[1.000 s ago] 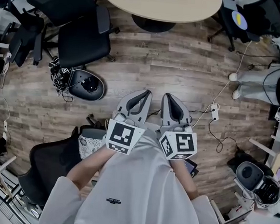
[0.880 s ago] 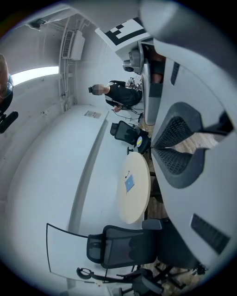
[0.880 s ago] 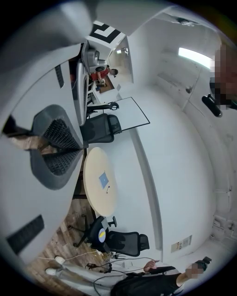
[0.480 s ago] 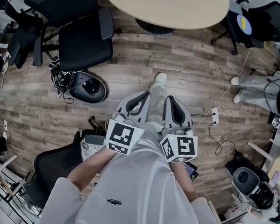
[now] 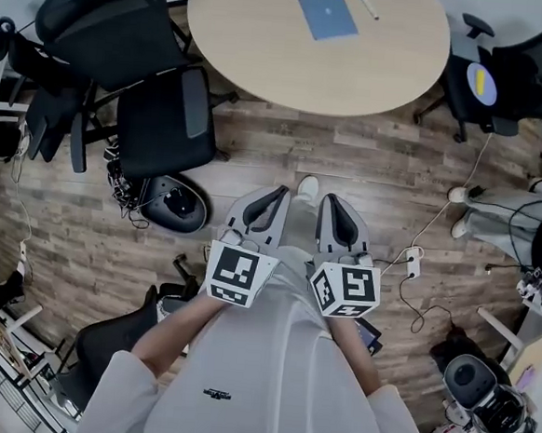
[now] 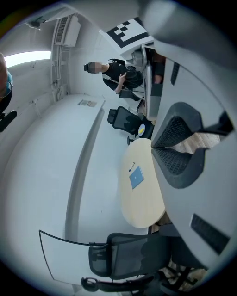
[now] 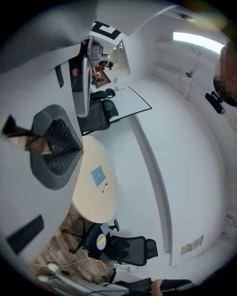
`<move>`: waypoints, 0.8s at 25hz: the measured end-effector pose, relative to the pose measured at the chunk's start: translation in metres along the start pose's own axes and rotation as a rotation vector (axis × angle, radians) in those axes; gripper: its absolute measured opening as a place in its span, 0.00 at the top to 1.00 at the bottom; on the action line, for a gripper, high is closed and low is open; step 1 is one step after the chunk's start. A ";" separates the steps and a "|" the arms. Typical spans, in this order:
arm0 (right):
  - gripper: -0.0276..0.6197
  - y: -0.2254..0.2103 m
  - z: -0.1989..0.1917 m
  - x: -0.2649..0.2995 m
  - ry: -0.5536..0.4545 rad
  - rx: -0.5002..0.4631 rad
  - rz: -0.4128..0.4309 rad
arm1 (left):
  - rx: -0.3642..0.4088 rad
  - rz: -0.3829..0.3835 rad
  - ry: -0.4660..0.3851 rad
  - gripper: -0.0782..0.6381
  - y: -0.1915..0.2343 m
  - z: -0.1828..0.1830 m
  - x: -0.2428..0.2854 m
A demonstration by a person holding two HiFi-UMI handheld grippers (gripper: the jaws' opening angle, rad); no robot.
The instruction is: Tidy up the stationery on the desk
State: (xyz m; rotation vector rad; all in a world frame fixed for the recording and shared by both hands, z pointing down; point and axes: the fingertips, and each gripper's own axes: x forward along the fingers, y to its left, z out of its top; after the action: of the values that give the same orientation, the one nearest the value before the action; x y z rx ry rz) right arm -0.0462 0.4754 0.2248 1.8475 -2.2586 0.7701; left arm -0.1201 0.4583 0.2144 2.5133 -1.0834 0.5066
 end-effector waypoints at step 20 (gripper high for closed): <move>0.91 -0.091 0.092 0.165 0.058 0.001 -0.041 | -0.013 -0.054 0.025 0.86 0.082 0.106 0.172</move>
State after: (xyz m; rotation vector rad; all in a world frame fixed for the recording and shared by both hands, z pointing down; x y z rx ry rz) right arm 0.0192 0.2769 0.2392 1.8405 -2.1790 0.8084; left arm -0.0518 0.2514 0.2144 2.5106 -1.0038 0.5124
